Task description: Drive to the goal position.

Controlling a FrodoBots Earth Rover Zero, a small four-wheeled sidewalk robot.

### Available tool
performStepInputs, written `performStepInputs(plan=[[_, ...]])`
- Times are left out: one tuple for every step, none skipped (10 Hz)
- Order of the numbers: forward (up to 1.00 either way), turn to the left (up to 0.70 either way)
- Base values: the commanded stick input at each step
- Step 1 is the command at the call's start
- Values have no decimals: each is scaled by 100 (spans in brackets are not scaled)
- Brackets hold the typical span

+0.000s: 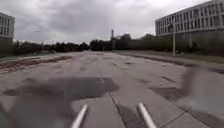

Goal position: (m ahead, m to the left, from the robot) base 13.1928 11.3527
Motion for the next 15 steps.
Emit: performStepInputs(plan=[[100, 0], [100, 0], [100, 0], [100, 0], [100, 0], [100, 0], [100, 0], [100, 0], [100, 0], [100, 0], [100, 0], [100, 0], [100, 0], [100, 0], [100, 0]])
